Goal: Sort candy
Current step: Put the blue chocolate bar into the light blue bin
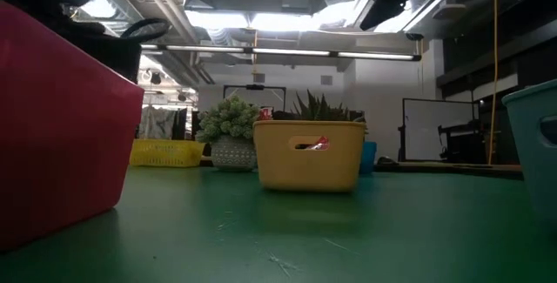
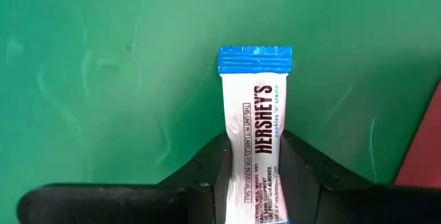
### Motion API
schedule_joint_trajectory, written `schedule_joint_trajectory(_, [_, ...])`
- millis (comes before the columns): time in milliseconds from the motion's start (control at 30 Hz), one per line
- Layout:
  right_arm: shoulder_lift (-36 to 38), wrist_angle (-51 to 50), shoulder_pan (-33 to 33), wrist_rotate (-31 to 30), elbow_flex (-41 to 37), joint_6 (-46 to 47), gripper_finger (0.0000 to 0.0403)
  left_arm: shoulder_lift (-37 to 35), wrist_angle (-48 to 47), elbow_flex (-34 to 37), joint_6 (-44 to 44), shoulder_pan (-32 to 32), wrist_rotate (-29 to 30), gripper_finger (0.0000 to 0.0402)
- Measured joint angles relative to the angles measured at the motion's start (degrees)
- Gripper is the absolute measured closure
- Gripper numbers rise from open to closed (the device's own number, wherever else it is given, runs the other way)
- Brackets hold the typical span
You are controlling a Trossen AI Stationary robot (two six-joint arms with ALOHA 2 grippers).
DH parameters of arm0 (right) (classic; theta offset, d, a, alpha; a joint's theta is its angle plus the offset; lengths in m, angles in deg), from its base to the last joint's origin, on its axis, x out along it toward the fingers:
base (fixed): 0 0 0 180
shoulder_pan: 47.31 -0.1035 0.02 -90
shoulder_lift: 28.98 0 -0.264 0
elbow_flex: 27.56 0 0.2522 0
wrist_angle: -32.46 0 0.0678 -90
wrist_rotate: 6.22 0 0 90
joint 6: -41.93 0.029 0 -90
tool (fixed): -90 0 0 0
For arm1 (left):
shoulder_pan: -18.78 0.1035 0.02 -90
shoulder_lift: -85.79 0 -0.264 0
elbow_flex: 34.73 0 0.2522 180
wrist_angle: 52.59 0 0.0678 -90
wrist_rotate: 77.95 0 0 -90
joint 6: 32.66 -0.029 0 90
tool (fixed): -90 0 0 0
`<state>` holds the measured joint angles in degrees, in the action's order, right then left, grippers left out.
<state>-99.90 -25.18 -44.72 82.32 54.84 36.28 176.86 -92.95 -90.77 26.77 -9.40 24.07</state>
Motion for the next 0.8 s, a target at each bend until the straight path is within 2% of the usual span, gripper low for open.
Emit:
schedule_joint_trajectory(567, [0.00,0.00,0.00,0.22,0.00,0.00,0.0169,0.18,6.87,0.10,-8.07,6.02,0.82,0.0314])
schedule_joint_trajectory(800, [0.00,0.01,0.02,5.53,0.00,0.00,0.0169,0.33,13.10,0.10,-13.58,9.36,3.28,0.0314])
